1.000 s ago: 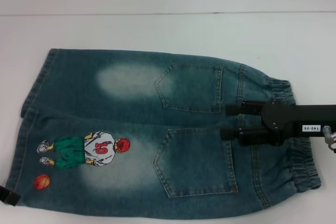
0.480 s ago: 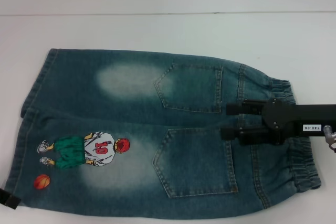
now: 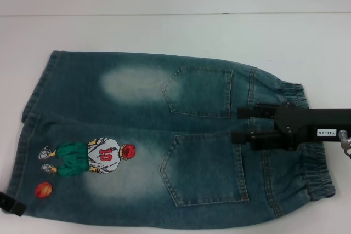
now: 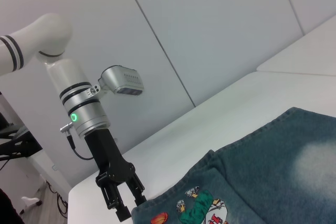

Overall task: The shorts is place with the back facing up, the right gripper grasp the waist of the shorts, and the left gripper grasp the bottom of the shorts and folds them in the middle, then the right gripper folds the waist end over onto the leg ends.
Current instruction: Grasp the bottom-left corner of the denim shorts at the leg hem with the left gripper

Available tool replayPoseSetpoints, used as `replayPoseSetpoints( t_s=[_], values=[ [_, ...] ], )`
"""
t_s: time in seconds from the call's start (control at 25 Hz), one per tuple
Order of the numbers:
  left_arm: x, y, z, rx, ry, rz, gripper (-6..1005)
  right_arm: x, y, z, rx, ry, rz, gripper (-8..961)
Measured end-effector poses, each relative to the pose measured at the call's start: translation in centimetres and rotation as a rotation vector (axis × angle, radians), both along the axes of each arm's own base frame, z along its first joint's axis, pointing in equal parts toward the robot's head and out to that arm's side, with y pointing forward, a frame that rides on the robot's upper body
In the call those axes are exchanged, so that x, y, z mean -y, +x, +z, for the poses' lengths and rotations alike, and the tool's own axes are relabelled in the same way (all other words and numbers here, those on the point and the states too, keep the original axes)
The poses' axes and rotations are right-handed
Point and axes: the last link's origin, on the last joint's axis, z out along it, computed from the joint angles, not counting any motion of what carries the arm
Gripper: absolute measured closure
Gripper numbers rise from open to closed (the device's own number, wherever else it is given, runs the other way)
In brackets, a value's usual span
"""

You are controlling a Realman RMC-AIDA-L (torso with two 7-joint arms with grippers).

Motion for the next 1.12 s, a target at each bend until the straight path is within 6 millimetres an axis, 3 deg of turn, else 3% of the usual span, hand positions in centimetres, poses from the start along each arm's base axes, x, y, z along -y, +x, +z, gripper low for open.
replayPoseSetpoints(
  t_s=[1.12],
  values=[
    [-0.82,1.02,-0.75,0.015,-0.013,-0.030,172,-0.10,0.03,0.14,-0.006,0.010,-0.006,40]
  ],
)
